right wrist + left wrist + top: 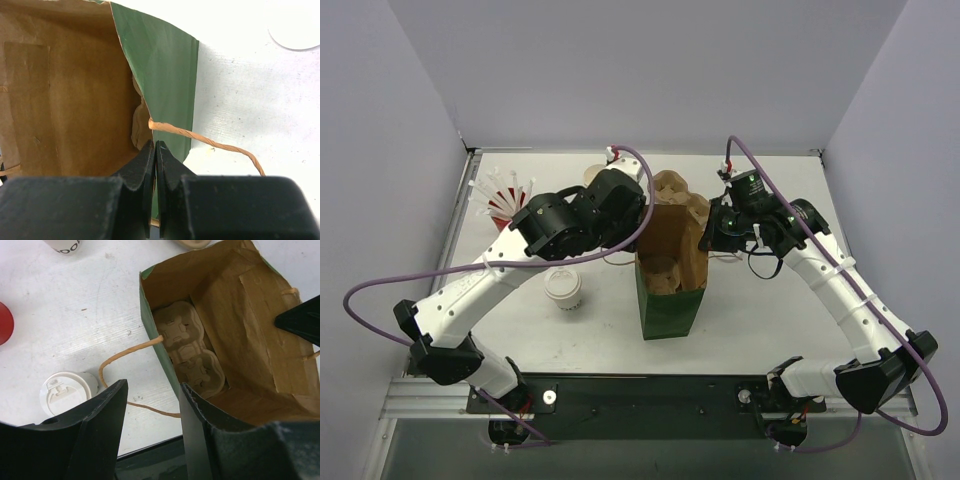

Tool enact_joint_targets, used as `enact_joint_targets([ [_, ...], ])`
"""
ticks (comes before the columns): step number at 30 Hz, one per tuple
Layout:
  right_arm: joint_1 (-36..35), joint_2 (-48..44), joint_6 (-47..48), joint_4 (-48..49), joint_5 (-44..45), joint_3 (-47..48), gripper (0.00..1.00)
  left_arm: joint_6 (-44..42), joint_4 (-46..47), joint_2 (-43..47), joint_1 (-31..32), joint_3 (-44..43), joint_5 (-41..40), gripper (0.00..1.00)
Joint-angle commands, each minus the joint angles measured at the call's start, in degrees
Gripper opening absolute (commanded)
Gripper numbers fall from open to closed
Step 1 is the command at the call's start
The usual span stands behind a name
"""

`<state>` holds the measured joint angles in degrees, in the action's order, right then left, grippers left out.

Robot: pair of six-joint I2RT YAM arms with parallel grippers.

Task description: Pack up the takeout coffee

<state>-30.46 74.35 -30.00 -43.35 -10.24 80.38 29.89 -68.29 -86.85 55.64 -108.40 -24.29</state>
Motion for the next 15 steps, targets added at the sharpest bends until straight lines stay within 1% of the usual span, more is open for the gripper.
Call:
enact_joint_targets([
  [1,-0.4,-1.7,-0.1,0.1,1.0,-0.3,0.0,1.8,4.7,-0.4,-0.1,0.3,2.6,0.55],
  [7,-0.6,-2.2,-0.1,0.1,1.3,-0.7,0.0,2.0,5.4,-1.7,-0.1,2.6,1.4,0.56],
  [15,-0.7,-1.9,-0.2,0.2,1.2,-0.4,0.0,2.0,6.5,-2.4,-0.1,4.5,2.0,0.56],
])
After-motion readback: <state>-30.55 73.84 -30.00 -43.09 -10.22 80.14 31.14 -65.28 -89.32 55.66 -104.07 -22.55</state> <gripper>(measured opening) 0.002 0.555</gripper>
